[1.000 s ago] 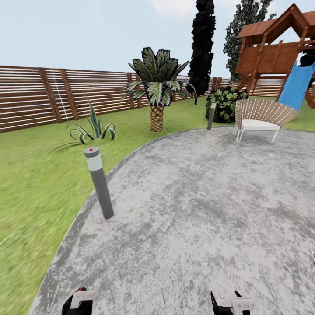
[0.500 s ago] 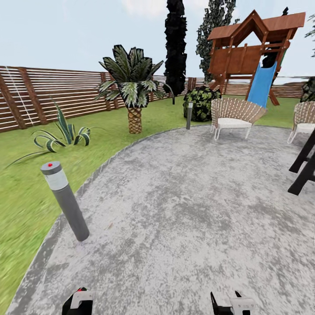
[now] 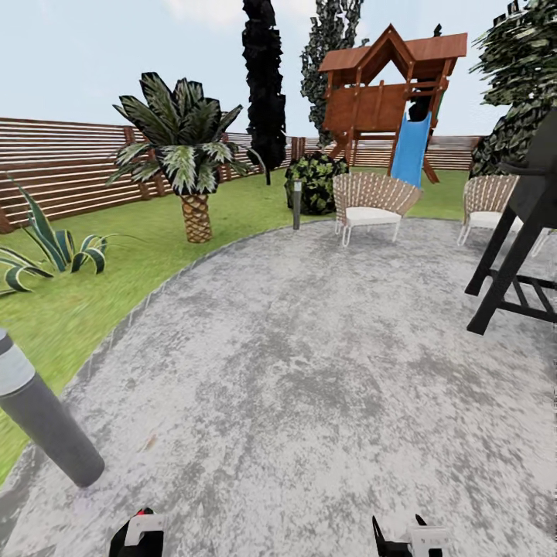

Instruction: In the garden, pick up the pesticide atomizer on the floor and spray pesticide onto both trees until each tree trunk is fully covered.

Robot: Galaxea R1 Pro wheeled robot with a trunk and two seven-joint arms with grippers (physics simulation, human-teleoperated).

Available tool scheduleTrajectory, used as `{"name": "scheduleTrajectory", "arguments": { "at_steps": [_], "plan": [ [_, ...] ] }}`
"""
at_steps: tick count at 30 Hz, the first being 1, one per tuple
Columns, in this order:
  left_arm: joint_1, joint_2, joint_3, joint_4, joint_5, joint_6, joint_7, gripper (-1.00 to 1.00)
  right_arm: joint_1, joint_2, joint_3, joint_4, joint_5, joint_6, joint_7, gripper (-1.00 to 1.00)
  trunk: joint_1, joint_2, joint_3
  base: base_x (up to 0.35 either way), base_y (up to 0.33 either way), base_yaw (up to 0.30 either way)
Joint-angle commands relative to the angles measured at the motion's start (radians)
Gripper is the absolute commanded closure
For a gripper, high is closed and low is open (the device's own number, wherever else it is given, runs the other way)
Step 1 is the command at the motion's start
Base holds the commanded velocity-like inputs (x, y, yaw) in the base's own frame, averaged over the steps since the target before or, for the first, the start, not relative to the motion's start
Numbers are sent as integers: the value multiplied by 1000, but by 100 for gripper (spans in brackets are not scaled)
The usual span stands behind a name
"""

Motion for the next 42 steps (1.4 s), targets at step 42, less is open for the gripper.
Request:
{"name": "scheduleTrajectory", "arguments": {
  "at_steps": [42],
  "plan": [
    [0,0,0,0,0,0,0,100,0,0,0,2,0,0,0,-100,0,0,18,326,70,-247]
  ]
}}
